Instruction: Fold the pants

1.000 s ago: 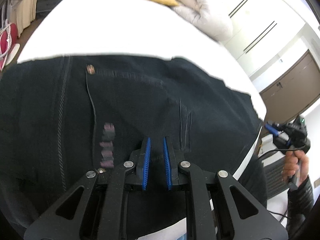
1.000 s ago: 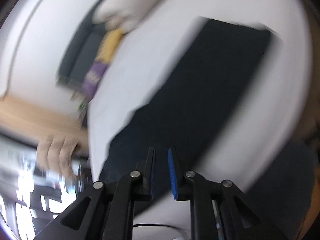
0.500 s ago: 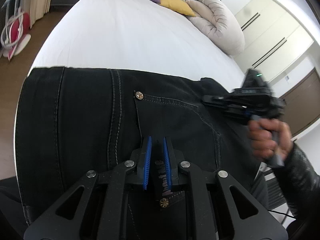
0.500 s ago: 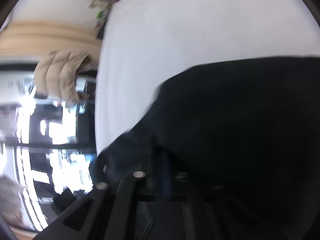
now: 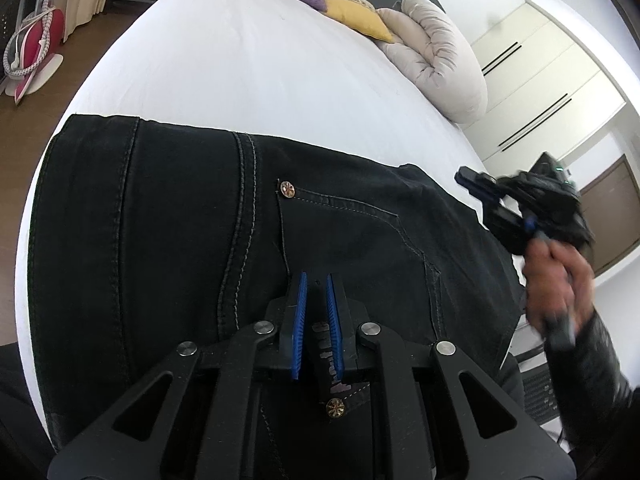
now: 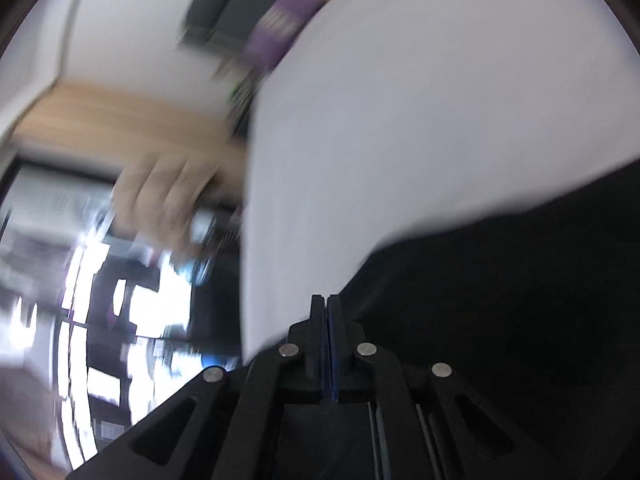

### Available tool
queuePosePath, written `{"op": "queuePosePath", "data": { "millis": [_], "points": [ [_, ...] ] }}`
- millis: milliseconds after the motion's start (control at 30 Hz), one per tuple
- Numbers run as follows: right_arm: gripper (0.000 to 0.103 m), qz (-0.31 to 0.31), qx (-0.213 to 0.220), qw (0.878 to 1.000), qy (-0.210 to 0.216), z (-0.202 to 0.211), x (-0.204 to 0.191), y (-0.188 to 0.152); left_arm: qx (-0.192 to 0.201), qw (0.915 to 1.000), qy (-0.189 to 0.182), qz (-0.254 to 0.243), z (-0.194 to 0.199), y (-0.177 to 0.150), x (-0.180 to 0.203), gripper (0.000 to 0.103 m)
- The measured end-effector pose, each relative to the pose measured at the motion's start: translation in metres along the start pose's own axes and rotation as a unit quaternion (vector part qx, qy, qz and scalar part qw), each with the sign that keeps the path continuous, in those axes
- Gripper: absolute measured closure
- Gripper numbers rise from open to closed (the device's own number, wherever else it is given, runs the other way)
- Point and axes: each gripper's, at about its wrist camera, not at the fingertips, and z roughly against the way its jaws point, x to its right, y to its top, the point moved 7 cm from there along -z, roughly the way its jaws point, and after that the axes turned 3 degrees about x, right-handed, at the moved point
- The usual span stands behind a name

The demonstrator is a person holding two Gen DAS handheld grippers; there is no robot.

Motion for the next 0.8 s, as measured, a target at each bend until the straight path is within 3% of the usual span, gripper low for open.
{"op": "queuePosePath", "data": {
  "millis": [100, 200, 333, 433, 600, 800],
  "points": [
    [0.098, -0.020, -0.055, 0.998, 0.006, -0.031, 0.004, -0.040, -0.003, 1.0000, 0.008, -0.005, 0.000, 0.000, 0.004, 0.091],
    [0.103, -0.051, -0.049, 0.997, -0.039, -0.024, 0.043, -0.049, -0.006, 0.9999, 0.013, -0.008, -0.002, 0.001, 0.009, 0.091],
    [0.103, -0.104, 0.040, 0.993, -0.041, 0.046, 0.102, -0.023, -0.007, 0.9997, 0.021, -0.012, -0.003, 0.004, 0.014, 0.091],
    [0.103, -0.134, 0.129, 0.981, -0.060, 0.124, 0.160, 0.003, -0.010, 0.9995, 0.026, -0.015, -0.005, 0.005, 0.018, 0.091],
    [0.103, -0.167, 0.242, 0.949, -0.113, 0.247, 0.229, 0.028, -0.012, 0.9992, 0.034, -0.019, -0.006, 0.006, 0.021, 0.091],
    [0.103, -0.232, 0.367, 0.887, -0.157, 0.377, 0.306, 0.037, -0.011, 0.9989, 0.039, -0.023, -0.008, 0.005, 0.026, 0.091]
  ]
}}
